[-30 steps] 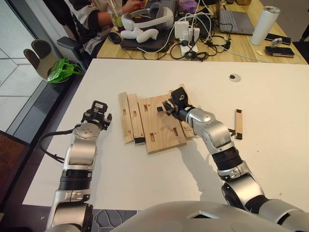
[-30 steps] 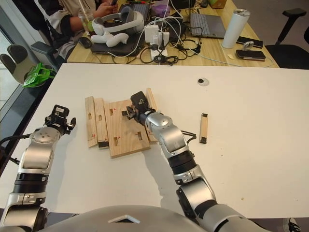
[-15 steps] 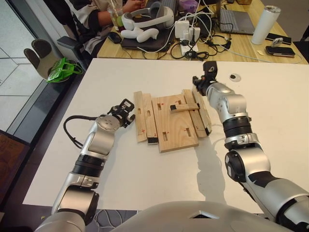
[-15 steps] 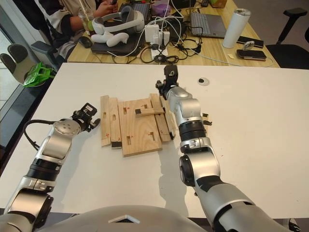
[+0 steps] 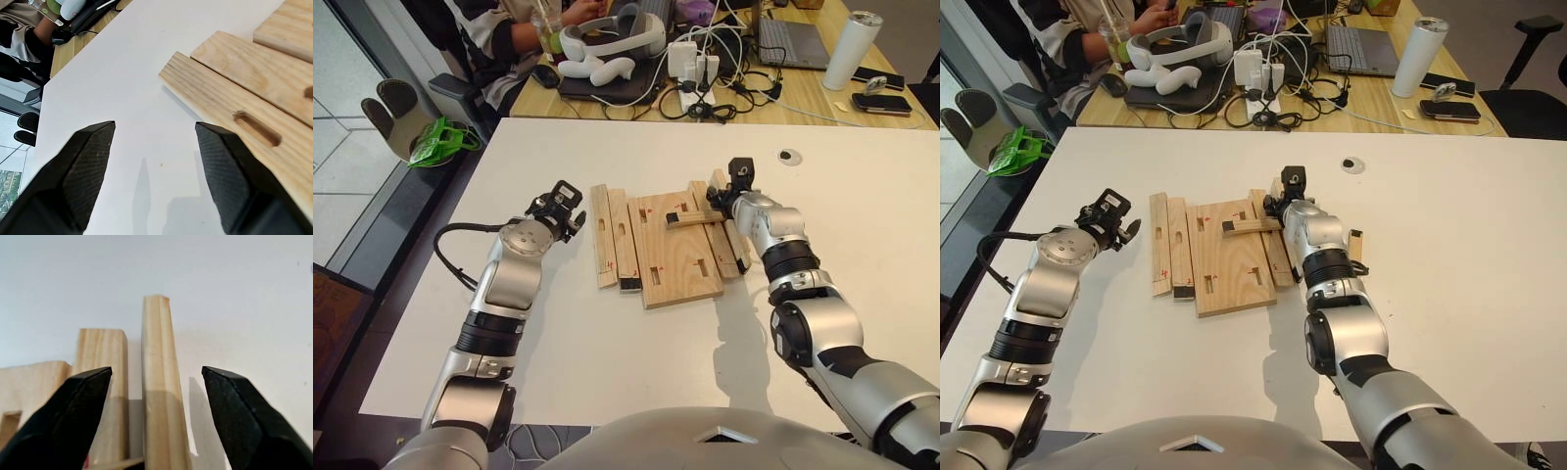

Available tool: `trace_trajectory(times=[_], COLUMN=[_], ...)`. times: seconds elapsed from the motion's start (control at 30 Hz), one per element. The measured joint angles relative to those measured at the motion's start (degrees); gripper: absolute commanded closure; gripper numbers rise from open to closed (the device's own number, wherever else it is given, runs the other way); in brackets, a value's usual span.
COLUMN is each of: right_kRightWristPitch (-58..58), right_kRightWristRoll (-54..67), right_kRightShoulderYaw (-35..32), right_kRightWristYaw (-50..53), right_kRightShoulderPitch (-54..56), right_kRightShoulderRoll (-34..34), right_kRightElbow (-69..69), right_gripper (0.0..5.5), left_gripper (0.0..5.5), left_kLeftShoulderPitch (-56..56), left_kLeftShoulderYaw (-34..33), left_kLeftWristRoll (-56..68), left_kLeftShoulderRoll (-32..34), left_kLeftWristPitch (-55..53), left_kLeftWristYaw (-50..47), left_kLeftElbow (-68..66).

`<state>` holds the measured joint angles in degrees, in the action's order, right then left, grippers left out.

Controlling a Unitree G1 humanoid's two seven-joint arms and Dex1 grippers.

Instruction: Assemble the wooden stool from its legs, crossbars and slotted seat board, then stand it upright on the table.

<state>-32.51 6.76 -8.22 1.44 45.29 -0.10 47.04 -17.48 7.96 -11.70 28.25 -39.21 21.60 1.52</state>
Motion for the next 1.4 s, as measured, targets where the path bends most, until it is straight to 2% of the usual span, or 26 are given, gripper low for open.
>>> trace_trajectory(times=[0.1,0.57,0.8,0.97,1.07,1.23,1.4], right_kRightWristPitch=[0.98,2.82,2.3,1.82,0.81,-8.08,-16.3], right_kRightWristRoll=[1.06,2.98,2.99,3.31,7.62,23.87,35.36], right_kRightShoulderYaw=[-1.8,-3.53,-2.49,-2.67,-4.45,-8.6,-12.56], right_kRightWristYaw=[0.08,-4.04,-6.0,-7.43,-14.54,-31.34,-34.61], right_kRightShoulderPitch=[1.35,3.01,2.81,2.43,2.4,1.08,-2.96], right_kRightShoulderRoll=[-0.42,-1.52,-2.0,-3.65,-7.36,-9.79,-8.99], right_kRightElbow=[2.88,6.75,6.07,0.49,-8.54,-23.91,-30.94], right_gripper=[2.34,4.48,4.48,4.48,4.48,4.48,4.48], left_gripper=[2.46,2.46,2.46,2.46,2.46,2.46,2.46], left_kLeftShoulderPitch=[-0.15,-0.15,-1.83,-3.67,-7.67,-15.73,-19.02], left_kLeftShoulderYaw=[0.0,-0.19,-4.03,-9.51,-18.39,-30.85,-34.61], left_kLeftWristRoll=[-0.03,-0.08,1.16,5.72,15.51,34.05,45.99], left_kLeftShoulderRoll=[-0.15,-1.28,-2.67,-5.35,-9.45,-12.93,-15.55], left_kLeftWristPitch=[-0.07,-0.09,-0.62,-1.8,-5.27,-12.62,-17.84], left_kLeftWristYaw=[-0.01,-1.95,-3.71,-4.71,-4.13,-0.87,-0.99], left_kLeftElbow=[0.26,2.54,4.37,5.58,7.4,8.07,8.96])
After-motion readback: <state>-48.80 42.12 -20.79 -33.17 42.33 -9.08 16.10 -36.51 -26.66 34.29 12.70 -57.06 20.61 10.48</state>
